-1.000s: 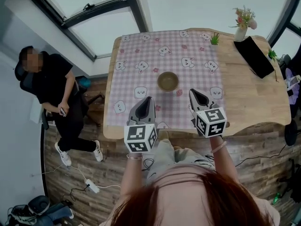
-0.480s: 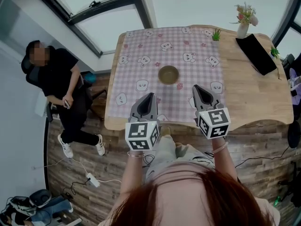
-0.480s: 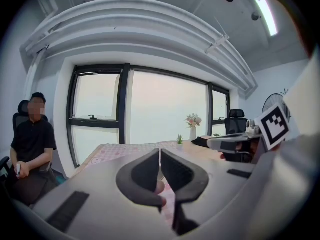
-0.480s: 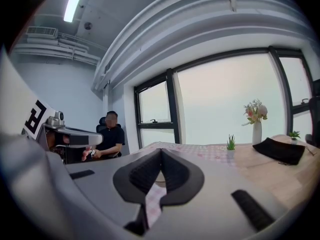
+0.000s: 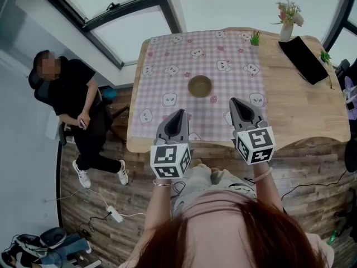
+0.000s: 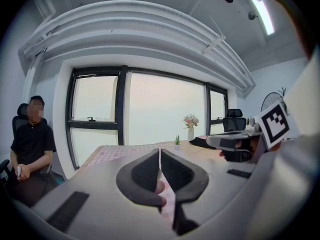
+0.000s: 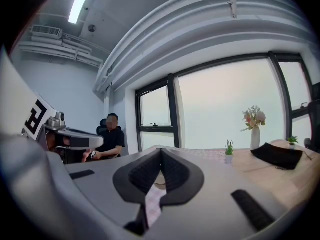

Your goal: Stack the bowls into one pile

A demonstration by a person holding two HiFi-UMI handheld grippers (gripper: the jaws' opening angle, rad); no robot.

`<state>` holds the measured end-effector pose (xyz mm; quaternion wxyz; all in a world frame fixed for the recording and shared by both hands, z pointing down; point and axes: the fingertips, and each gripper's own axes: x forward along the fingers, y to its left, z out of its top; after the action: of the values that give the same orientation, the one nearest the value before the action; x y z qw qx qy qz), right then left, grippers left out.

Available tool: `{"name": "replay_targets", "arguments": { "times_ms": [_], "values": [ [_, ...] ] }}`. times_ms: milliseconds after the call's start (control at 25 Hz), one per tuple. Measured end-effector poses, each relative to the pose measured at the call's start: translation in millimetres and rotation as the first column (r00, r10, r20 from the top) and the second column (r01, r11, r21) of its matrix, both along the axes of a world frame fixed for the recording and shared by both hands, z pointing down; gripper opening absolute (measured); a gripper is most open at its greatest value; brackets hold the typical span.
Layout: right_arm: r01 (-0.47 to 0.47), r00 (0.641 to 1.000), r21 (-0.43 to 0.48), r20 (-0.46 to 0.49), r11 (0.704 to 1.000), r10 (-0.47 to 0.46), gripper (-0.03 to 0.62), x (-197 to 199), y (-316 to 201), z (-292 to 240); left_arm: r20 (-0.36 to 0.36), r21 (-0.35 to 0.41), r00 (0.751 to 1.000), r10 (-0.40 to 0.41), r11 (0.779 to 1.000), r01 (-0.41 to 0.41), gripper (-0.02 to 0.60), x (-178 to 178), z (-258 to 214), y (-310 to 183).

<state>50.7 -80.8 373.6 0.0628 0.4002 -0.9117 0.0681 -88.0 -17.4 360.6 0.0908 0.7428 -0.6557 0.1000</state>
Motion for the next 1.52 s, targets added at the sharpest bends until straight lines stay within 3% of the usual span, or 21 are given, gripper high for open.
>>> {"name": "replay_targets", "arguments": {
  "times_ms": [400, 840, 1520],
  "values": [
    [-0.042, 0.996, 0.067, -0.073, 0.997, 0.047, 0.000, -12, 5, -15, -0.026, 0.010, 0.998, 0.054, 0.999, -0.053, 0.015, -12, -3, 1],
    [-0.083, 0.989, 0.078, -0.114, 0.993, 0.092, 0.000, -36, 29, -30, -0.054, 0.010, 0.994, 0.094, 0.996, -0.094, 0.015, -43, -10, 21],
    [-0.104, 0.988, 0.072, -0.109, 0.992, 0.111, 0.000, -54, 59, -41, -0.075, 0.018, 0.985, 0.156, 0.988, -0.155, 0.015, -54, -13, 41]
  ]
}}
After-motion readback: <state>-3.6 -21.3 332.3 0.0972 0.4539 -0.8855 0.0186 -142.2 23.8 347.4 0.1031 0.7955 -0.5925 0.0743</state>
